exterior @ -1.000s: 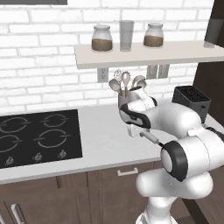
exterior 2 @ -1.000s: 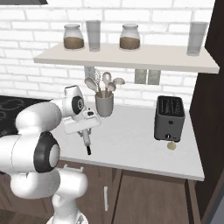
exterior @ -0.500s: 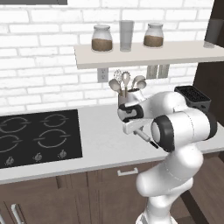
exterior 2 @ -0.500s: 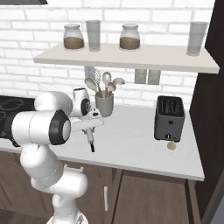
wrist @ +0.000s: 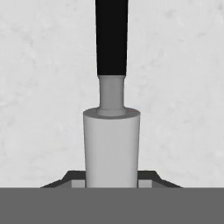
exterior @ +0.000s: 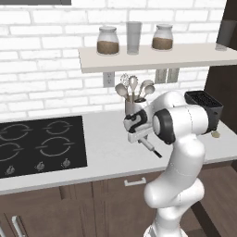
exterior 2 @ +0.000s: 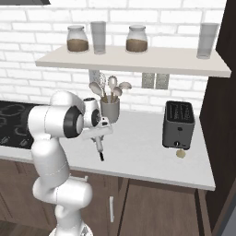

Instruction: Pick the rolling pin from the drawer and place it on the counter.

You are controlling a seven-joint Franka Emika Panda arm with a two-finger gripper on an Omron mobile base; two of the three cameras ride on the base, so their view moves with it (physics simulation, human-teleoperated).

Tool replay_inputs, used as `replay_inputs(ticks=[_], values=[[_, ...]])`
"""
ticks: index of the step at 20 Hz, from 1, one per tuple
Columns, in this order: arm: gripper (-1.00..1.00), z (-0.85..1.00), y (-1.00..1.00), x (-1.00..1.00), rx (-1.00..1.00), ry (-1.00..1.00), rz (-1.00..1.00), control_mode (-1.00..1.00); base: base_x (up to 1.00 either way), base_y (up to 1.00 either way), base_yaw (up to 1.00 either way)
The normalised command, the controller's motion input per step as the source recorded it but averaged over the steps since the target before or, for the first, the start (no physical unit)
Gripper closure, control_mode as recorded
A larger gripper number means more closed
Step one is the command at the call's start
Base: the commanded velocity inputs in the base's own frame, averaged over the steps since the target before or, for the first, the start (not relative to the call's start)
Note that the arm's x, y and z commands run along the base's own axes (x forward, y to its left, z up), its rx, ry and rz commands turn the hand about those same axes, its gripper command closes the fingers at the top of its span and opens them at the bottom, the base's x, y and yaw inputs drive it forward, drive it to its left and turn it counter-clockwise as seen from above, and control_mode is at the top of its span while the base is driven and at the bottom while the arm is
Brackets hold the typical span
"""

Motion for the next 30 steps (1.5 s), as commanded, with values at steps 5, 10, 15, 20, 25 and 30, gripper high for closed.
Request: replay_inputs(ticks=[5, 10, 15, 20, 25, 30], values=[[1.00, -0.27, 0.00, 0.21, 0.00, -0.01, 0.00, -1.00, 0.00, 0.00, 0.00], [-1.00, -0.01, 0.00, 0.04, 0.00, 0.00, 0.00, -1.00, 0.00, 0.00, 0.00], [-1.00, 0.00, 0.00, 0.03, 0.00, 0.00, 0.00, -1.00, 0.00, 0.00, 0.00], [-1.00, 0.32, 0.00, 0.00, 0.00, -0.16, 0.00, -1.00, 0.00, 0.00, 0.00], [-1.00, 0.95, -0.26, -0.42, 0.02, -0.27, 0.00, -1.00, 0.00, 0.00, 0.00], [-1.00, 0.98, -0.08, -0.85, 0.00, -0.20, -0.08, -1.00, 0.00, 0.00, 0.00]])
